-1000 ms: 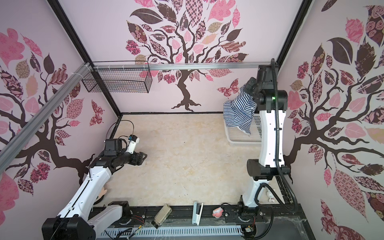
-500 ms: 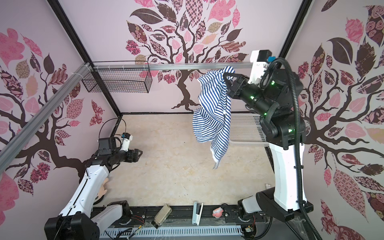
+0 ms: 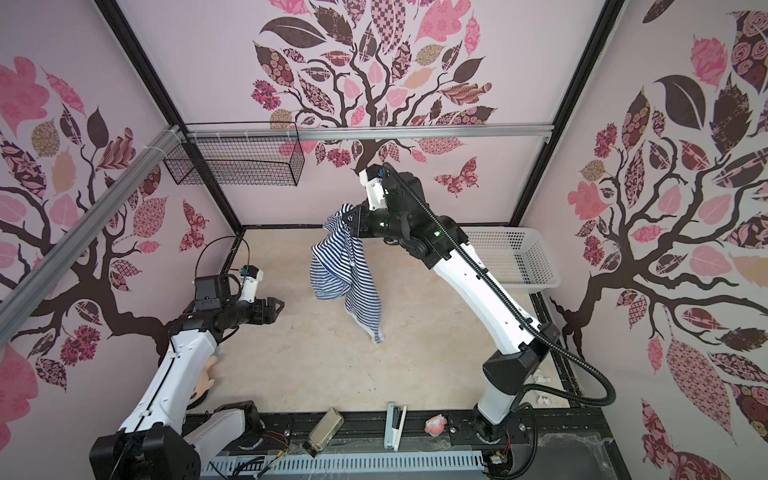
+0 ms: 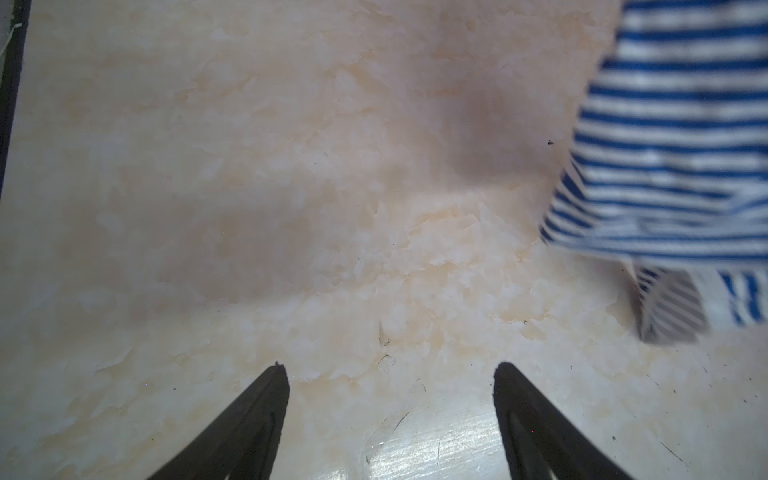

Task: Fold and stack the tank tops

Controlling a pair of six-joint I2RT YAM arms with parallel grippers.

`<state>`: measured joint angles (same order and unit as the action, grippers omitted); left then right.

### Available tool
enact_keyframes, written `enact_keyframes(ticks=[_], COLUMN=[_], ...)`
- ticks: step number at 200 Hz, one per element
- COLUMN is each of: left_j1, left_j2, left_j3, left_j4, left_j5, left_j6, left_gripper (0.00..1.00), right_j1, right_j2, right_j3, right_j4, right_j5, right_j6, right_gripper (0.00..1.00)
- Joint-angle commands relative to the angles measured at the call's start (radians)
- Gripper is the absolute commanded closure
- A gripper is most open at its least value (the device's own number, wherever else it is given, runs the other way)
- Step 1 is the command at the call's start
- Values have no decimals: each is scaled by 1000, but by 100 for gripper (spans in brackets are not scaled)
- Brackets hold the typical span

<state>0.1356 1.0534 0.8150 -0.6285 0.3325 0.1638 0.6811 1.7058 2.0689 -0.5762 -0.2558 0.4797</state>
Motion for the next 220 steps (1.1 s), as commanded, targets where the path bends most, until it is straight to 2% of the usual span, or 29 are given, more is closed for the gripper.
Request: enact_keyframes(ticks=[1,19,49,66,83,110,139,177,200,220], left_j1=[6,12,12,12,12,12,12,-8,-21,-25], left_j2=[-3,2,17,32,46,59,56,54,41,27], left_j3=[26,23,3,-5,-6,-9,-16,-14,-5,7], left_j4=[22,28,33,38,35,19,-9,-48,-56,-73], left_j5=[-57,-68,-18,-1,18,81,137,205,213,248], left_j6=[-2,-4,10,16,23,50,77,118,116,117], left_gripper=[18,18,18,18,18,18,18,18,18,17], right_j1=[3,3,-8,-33,-33,-48,-79,-83,-55,-4], right_j2=[-37,-112,-237,-295,-331,-335,-303,-161,-46,68], right_j3=[65,-69,-454,-662,-752,-748,-769,-721,-631,-514], right_j4=[106,177,243,307,330,241,182,211,262,265], right_j5=[-12,-10,92,86,90,147,141,50,-28,-49], right_j6=[9,4,32,74,75,59,62,93,128,125], right_gripper=[100,100,100,100,100,100,100,100,100,100])
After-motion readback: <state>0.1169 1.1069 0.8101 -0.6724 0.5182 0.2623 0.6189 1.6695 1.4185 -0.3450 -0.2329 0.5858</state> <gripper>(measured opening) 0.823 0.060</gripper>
